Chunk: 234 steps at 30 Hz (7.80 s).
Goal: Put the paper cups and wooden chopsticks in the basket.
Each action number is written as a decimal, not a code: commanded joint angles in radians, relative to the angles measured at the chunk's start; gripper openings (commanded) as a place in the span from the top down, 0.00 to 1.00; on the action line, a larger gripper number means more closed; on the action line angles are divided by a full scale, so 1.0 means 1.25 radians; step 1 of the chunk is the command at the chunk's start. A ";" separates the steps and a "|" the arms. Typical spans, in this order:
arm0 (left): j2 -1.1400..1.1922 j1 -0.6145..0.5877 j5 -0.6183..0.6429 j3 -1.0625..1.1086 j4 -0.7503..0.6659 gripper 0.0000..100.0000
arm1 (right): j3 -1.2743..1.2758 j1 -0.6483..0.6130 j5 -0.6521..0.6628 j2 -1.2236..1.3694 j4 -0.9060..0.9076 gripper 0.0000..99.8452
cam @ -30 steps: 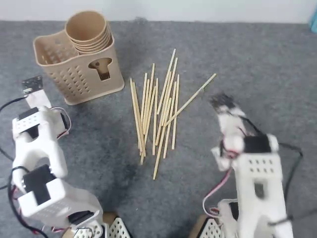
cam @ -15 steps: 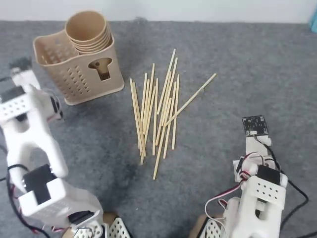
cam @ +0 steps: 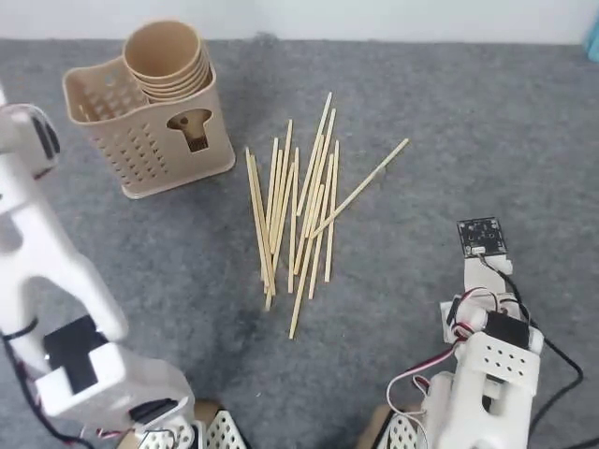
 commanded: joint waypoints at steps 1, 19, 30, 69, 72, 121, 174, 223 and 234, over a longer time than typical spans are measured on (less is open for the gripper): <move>-0.043 0.025 0.031 -0.105 0.016 0.88 | -0.004 0.018 0.018 -0.017 -0.013 0.99; 0.320 0.086 0.096 -0.435 -0.021 0.72 | -0.004 0.018 0.022 -0.023 0.004 0.99; 0.491 0.086 0.095 -0.446 -0.011 0.74 | -0.004 0.018 0.022 -0.023 0.006 0.99; 0.101 -0.306 0.027 0.018 0.026 0.98 | 0.004 0.018 0.017 -0.024 0.006 0.99; 0.095 -0.314 -0.058 0.045 0.026 0.97 | 0.005 0.018 0.017 -0.024 0.006 0.99; -0.025 0.625 0.061 0.477 -0.519 0.81 | 0.007 0.018 0.018 -0.024 -0.003 0.99; 0.563 0.668 0.001 0.071 0.027 0.99 | 0.005 0.018 0.022 -0.024 -0.014 0.99; 0.399 0.534 0.336 0.206 -0.428 0.62 | 0.007 0.015 0.022 -0.024 -0.008 0.99; 0.696 0.459 0.457 -0.224 -0.264 0.60 | 0.007 0.014 0.023 -0.024 -0.009 0.99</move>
